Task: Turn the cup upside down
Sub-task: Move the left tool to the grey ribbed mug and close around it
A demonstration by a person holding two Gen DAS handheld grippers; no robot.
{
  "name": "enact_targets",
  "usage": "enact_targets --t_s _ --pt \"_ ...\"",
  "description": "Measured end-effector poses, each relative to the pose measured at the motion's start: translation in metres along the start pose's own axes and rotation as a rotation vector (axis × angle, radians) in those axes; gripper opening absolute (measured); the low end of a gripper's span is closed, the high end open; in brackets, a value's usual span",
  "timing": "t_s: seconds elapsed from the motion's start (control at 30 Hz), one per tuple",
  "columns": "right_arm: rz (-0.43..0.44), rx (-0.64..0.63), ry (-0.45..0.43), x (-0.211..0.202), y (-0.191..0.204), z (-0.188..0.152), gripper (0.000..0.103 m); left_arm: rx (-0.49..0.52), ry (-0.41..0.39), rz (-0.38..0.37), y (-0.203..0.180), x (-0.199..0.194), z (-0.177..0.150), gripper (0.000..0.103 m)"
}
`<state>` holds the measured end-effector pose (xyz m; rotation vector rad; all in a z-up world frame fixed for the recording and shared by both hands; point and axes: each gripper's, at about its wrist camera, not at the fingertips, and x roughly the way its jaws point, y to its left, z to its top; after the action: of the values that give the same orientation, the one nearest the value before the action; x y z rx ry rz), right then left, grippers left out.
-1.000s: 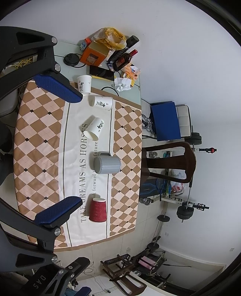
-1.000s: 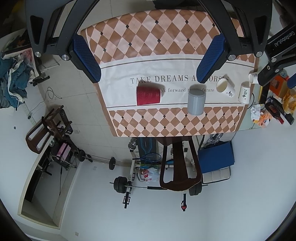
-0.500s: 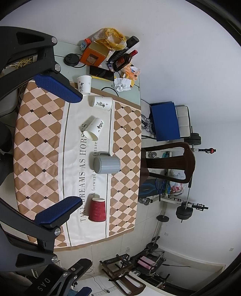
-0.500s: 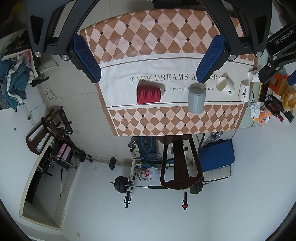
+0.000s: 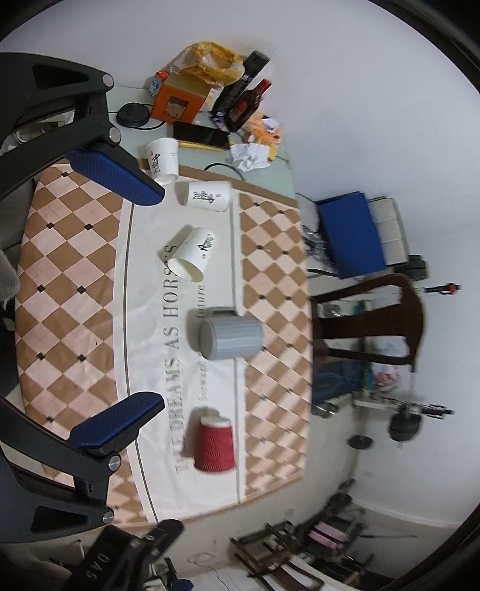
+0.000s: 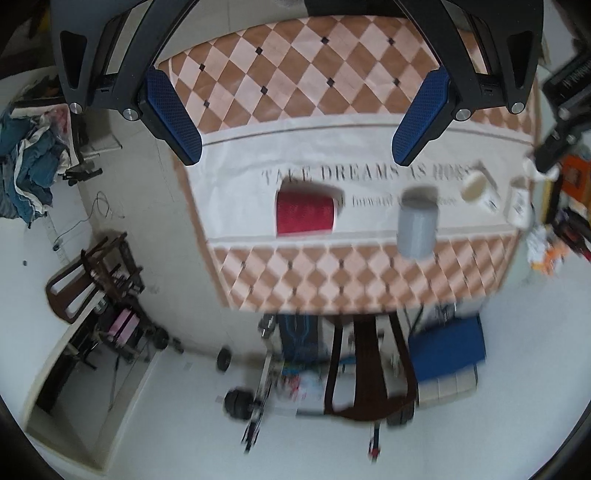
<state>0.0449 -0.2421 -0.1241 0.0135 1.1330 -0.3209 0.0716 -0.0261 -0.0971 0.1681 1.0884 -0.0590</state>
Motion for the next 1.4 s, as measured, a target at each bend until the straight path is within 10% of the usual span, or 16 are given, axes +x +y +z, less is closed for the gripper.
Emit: enact_targets --t_s 0.33,0.63,1.4 --pt "0.036 -0.092 0.271 0.185 0.03 -0.002 0.1 0.026 0.197 0.07 -0.026 0.135 0.037 0.103" --pt "0.077 -0.082 0.405 0.278 0.047 -0.008 0.087 0.038 0.314 -0.045 -0.059 0.214 0.06 0.101" --pt "0.09 0.012 0.473 0.312 0.046 -0.026 0.078 0.098 0.31 -0.023 -0.086 0.286 0.101 0.076"
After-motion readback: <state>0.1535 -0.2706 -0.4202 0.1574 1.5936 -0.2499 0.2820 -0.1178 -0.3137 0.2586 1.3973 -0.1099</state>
